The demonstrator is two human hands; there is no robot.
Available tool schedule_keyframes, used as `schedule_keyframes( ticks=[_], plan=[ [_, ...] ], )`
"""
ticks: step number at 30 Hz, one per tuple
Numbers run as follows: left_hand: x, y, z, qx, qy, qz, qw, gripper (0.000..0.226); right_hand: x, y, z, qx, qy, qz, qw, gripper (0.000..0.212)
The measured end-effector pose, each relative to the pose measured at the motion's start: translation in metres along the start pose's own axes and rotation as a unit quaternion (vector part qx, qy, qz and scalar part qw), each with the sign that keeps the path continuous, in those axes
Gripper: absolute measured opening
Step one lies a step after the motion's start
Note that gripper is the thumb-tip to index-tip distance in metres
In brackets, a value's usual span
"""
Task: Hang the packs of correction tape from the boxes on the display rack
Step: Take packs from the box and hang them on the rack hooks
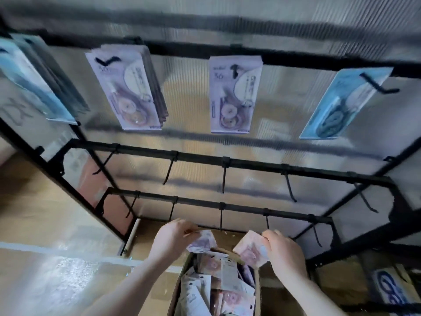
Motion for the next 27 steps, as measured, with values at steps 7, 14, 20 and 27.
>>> schedule_keyframes(
  ticks=[7,14,20,27],
  plan=[
    [-0.094,-0.062,-0.015,0.087,-0.069,-0.002,0.994,0.015,-0.100,0.017,-0.033,-0.018,-0.079,-0.005,0.997,0.023],
    [-0.168,-0.118,-0.038,0.162,-0.124,-0.011,0.979,0.012,-0.176,0.022,-0.070,-0.024,-0.163,0.009,0.986,0.027],
    [-0.211,-0.163,-0.049,0.204,-0.140,-0.021,0.969,0.014,-0.221,0.021,-0.092,-0.042,-0.220,0.025,0.974,0.025],
    [-0.253,-0.221,-0.065,0.241,-0.198,-0.007,0.950,0.016,-0.253,0.000,-0.117,-0.071,-0.257,0.028,0.963,0.025]
  ],
)
Point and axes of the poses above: each hand's wrist, its own z-axis towards the middle knuckle, its own x-axis out of the palm, y = z × x, the point moved 10 cm from there along z, towards the middle knuckle, and after that the axes turned 14 degrees about y, right-handed, at the moved point
